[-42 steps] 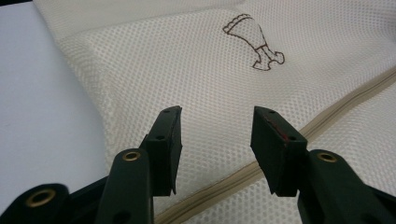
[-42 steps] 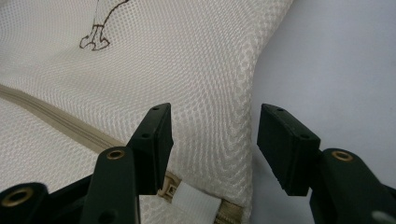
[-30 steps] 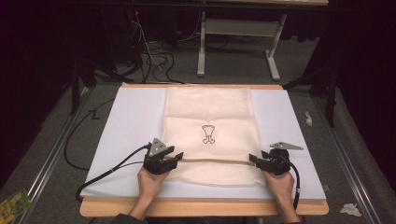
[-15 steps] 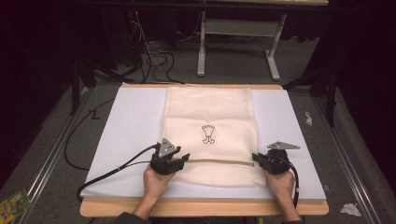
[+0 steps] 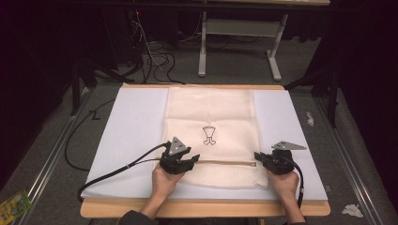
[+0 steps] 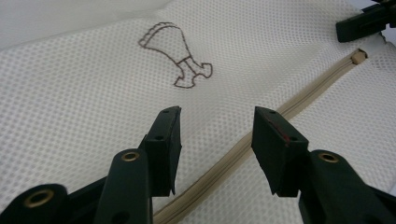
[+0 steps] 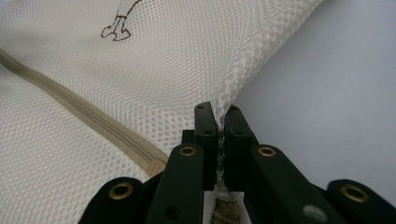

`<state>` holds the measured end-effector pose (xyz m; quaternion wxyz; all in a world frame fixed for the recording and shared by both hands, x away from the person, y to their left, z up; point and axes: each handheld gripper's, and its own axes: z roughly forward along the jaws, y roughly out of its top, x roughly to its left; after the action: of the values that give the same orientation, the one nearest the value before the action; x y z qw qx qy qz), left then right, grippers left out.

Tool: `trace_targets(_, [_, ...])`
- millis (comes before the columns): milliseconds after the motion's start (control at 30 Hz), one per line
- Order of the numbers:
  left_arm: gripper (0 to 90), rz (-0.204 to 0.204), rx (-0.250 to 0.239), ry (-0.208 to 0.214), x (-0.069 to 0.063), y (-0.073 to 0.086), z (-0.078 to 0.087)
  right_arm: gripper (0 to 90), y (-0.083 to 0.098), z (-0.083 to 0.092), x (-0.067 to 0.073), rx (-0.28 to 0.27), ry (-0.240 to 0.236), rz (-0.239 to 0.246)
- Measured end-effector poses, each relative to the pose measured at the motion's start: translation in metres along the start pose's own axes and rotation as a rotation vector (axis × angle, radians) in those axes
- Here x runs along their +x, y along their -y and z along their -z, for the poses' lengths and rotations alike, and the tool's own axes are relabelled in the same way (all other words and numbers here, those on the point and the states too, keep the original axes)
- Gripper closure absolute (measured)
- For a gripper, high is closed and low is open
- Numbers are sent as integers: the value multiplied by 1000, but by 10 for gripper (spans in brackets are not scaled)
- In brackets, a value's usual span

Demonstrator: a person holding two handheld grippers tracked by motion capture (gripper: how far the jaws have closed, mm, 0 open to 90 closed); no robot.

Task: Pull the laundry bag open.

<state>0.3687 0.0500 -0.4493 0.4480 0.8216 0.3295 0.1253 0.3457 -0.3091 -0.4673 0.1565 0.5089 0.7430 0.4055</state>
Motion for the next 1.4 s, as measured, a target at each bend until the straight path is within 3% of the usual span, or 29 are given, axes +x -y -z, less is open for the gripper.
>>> trace_targets(233, [536, -55, 25, 33, -21, -13, -16, 879, -3, 3, -2, -10, -25, -5])
trace_targets(333, [539, -49, 27, 48, -26, -16, -22, 879, -3, 3, -4, -11, -39, -15])
trace_targets(467, [542, -74, 29, 68, -37, -21, -28, 880, -4, 5, -2, -8, -40, -11])
trace_targets(667, [564, -66, 45, 124, -48, -24, -42, 881, -6, 6, -2, -11, -43, -6])
trace_targets(1167, [578, -96, 61, 177, -69, -35, -57, 882, -9, 9, -1, -23, -52, -10])
trace_targets(1400, [587, -63, 53, 218, -75, -36, -66, 882, -9, 9, -1, -22, -58, -15])
